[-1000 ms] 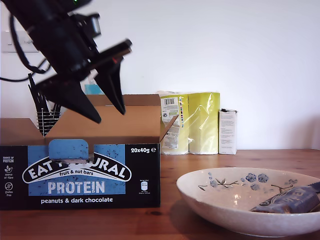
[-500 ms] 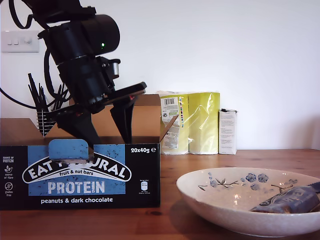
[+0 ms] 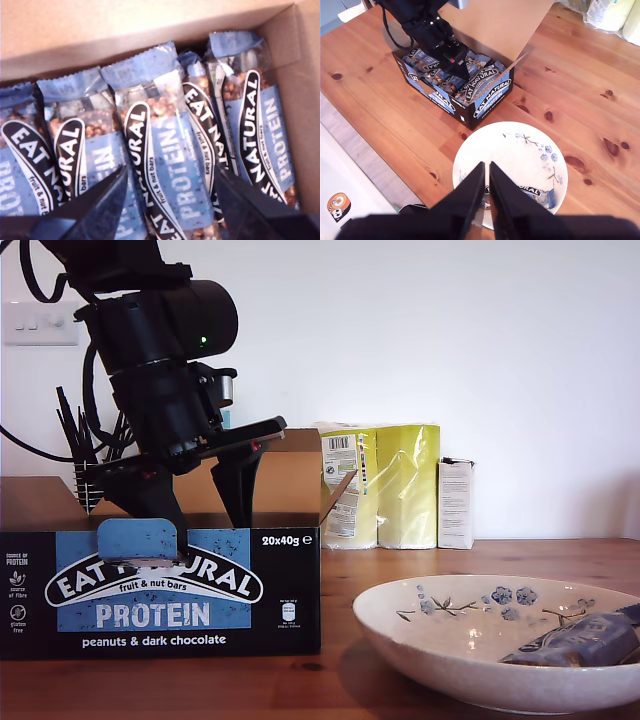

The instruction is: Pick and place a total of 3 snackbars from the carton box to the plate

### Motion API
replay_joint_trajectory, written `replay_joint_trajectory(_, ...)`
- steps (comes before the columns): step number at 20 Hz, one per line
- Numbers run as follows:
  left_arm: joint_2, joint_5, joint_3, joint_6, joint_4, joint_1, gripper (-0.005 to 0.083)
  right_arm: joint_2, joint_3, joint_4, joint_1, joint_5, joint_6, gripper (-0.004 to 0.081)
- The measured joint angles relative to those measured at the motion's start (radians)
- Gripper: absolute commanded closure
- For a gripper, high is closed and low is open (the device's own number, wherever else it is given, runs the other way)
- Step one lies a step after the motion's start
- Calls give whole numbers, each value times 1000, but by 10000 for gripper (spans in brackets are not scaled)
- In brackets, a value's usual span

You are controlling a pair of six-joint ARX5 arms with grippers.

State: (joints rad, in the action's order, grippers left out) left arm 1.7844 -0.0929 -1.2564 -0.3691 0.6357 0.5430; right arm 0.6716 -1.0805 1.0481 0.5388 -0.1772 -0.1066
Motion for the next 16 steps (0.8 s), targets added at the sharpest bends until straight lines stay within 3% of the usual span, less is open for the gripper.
replay_joint_trajectory(9, 31, -19, -12, 2, 14, 0, 293, 0, 0, 0, 0, 0, 0, 783)
replay_joint_trajectory(14, 38, -36, -19, 2, 8, 0, 531, 0, 0, -2, 0, 0, 0, 783)
replay_joint_trajectory(16, 38, -37, -22, 2, 7, 0, 558, 0, 0, -2, 0, 0, 0, 783)
